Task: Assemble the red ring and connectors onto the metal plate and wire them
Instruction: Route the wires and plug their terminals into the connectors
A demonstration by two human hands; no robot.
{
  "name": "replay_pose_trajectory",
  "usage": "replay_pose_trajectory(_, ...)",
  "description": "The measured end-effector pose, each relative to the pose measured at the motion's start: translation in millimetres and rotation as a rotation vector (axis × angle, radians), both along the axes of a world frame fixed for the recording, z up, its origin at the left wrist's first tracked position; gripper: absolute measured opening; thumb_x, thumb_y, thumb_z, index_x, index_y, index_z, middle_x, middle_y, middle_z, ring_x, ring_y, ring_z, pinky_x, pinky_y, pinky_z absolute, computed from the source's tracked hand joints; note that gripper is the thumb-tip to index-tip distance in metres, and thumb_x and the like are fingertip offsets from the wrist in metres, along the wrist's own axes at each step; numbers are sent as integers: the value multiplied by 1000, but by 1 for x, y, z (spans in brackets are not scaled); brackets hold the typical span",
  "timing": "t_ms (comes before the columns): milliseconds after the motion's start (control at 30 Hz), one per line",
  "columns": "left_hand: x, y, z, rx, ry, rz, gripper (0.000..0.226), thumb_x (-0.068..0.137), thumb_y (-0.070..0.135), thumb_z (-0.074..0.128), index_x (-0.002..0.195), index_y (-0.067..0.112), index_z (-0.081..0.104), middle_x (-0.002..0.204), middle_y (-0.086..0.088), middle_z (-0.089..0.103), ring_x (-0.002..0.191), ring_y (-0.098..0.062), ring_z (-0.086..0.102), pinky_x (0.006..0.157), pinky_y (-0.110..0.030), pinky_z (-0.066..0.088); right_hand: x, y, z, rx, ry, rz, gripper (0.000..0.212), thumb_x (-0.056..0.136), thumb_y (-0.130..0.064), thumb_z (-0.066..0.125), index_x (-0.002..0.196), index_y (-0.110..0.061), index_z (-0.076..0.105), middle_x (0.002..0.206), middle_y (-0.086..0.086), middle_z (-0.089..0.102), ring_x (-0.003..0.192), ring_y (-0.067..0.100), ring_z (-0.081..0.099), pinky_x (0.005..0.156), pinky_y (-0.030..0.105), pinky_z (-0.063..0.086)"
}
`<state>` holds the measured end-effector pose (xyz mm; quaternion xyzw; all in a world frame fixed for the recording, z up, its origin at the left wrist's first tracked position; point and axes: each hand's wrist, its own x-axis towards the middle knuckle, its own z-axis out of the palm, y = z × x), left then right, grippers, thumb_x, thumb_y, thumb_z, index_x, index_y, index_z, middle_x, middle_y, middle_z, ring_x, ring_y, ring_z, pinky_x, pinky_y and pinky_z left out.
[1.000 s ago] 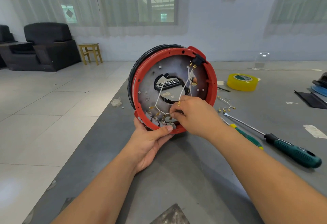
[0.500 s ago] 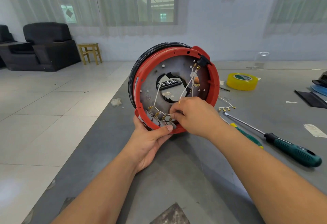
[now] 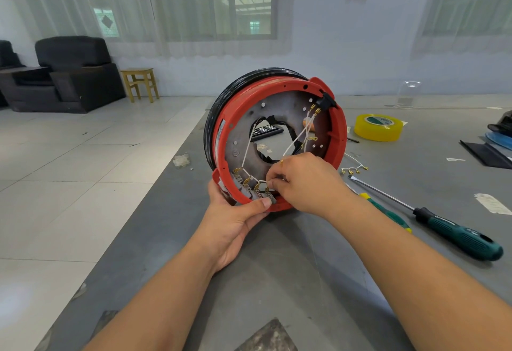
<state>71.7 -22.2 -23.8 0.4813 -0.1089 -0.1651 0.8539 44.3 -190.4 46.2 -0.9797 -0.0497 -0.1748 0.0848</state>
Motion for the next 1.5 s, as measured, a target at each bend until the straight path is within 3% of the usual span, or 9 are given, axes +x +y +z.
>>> replay_pose_trajectory(367, 3, 0, -3, -29, -18, 26, 97, 61, -12, 86, 139, 28, 43, 135, -26, 65, 116, -42, 71, 91, -59, 61, 0, 4, -2, -38, -10, 7, 18, 97, -38, 58, 107, -39, 73, 98, -2, 71, 96, 28, 65, 70, 32, 46)
replay_pose_trajectory(433, 3, 1, -3, -27, -23, 24, 98, 62, -12, 86, 140, 28, 43, 135, -26, 65, 117, -43, 70, 91, -60, 61, -1, 5, -3, -42, -8, 7, 18, 97, -39, 58, 107, -39, 73, 101, -2, 71, 97, 28, 65, 72, 33, 49)
replay_pose_trajectory(633, 3, 2, -2, -37, -13, 13, 99, 61, -10, 87, 141, 28, 43, 134, -24, 66, 115, -41, 71, 85, -50, 64, -1, 6, -2, -34, -13, 16, 18, 97, -37, 58, 105, -38, 74, 99, -4, 71, 95, 25, 66, 71, 33, 53)
replay_pose_trajectory(833, 1, 1, -1, -14, 7, -2, 93, 65, -9, 86, 139, 27, 43, 131, -20, 70, 113, -40, 73, 85, -48, 64, 2, 2, -3, 21, -17, 19, 11, 94, -37, 64, 97, -35, 74, 80, -10, 57, 88, 22, 66, 64, 30, 44)
replay_pose_trajectory(1000, 2, 2, 2, 20, 21, -27, 88, 67, -6, 86, 139, 25, 48, 121, -21, 75, 110, -39, 74, 83, -45, 64, 4, -1, -7, 39, -14, 21, 10, 93, -37, 64, 93, -34, 73, 82, -15, 53, 89, 21, 65, 65, 30, 41)
replay_pose_trajectory(1200, 2, 2, 4, 38, 49, 0, 88, 61, -1, 89, 134, 24, 47, 120, -17, 76, 105, -39, 76, 74, -43, 65, 5, 1, -10, 34, -33, 29, 12, 94, -38, 61, 96, -34, 72, 93, -8, 68, 91, 23, 66, 68, 34, 50)
replay_pose_trajectory(1333, 1, 2, 4, 19, 53, -11, 90, 63, -5, 87, 138, 24, 46, 126, -19, 72, 106, -41, 75, 75, -45, 65, 5, 1, -8, 35, -43, 37, 12, 92, -37, 61, 95, -34, 72, 80, -15, 56, 88, 19, 65, 66, 31, 46)
replay_pose_trajectory(1500, 2, 3, 2, 18, 38, -42, 92, 64, -6, 85, 139, 24, 43, 128, -20, 71, 108, -42, 74, 75, -45, 65, 3, 5, -5, 194, -16, 106, 11, 91, -37, 67, 100, -36, 74, 61, -17, 51, 73, 9, 57, 68, 32, 51)
